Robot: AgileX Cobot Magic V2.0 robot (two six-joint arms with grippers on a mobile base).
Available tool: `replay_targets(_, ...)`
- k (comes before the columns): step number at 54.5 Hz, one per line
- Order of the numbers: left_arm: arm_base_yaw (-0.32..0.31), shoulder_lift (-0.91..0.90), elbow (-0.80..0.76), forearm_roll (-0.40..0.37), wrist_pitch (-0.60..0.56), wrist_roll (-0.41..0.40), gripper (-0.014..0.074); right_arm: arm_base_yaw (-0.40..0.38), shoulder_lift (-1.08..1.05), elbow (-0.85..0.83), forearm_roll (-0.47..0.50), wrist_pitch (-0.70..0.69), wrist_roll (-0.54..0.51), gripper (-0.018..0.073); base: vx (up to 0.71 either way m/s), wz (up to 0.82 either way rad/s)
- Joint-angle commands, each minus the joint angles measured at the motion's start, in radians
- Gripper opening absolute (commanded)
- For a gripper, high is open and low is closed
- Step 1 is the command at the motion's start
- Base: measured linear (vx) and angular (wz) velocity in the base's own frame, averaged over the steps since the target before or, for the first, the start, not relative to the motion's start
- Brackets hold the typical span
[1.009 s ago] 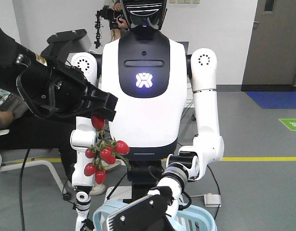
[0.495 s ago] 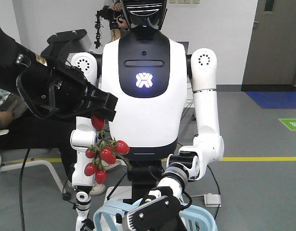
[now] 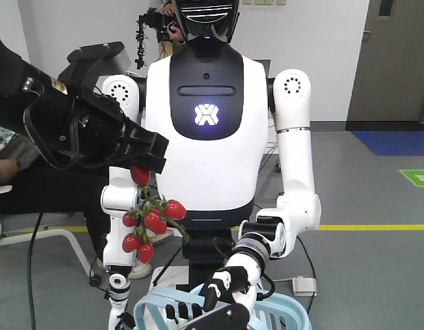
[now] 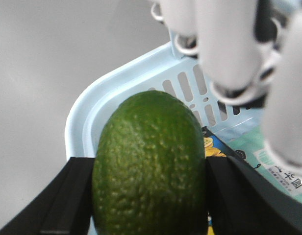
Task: Pick snacks and fruit into basket
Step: 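Lower the lime into the basket and open the right gripper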
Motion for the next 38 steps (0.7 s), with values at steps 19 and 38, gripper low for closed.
replay_targets(19, -0.001, -0.05, -0.029, -0.025, -0.069, -0.004, 0.0002, -0.004, -0.035, -0.029, -0.031, -0.003, -0.006, -0.0008, 0.0, 0.0)
replay_targets(38, -0.001, -0.05, -0.029, -0.025, -0.069, -0.004, 0.0002, -0.004, -0.035, -0.029, -0.053, -0.001, -0.006, -0.0004, 0.0, 0.0)
